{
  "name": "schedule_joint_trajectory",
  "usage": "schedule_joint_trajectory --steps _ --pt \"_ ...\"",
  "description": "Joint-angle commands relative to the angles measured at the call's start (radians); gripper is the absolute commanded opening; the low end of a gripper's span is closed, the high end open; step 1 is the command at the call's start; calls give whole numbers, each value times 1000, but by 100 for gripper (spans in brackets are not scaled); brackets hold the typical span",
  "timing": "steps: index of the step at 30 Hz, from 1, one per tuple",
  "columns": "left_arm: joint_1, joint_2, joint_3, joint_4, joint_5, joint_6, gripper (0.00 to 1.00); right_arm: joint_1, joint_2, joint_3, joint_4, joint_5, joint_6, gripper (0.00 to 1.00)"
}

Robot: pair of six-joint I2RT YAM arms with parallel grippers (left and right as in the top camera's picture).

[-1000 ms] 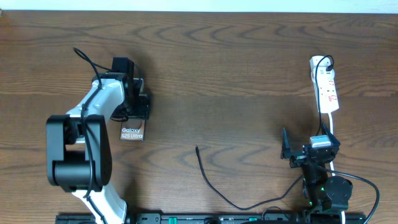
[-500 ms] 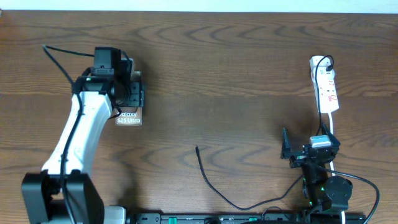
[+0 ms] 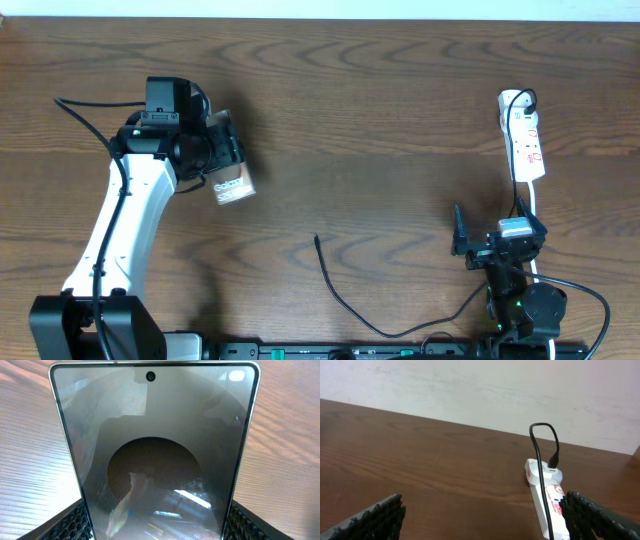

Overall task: Plug charger to phone and switch on socket
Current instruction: 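Lift the phone with the left gripper and tilt it upright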

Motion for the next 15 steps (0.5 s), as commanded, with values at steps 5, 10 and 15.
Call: schedule_joint_trajectory --steps 5,10,15 --pt "63 -21 27 8 403 -162 7 6 -6 -1 -5 5 -11 99" --pt "150 -21 27 9 625 -287 7 6 -6 -1 -5 5 -11 99" --pt "229 -21 27 8 735 -514 7 6 -6 -1 -5 5 -11 99"
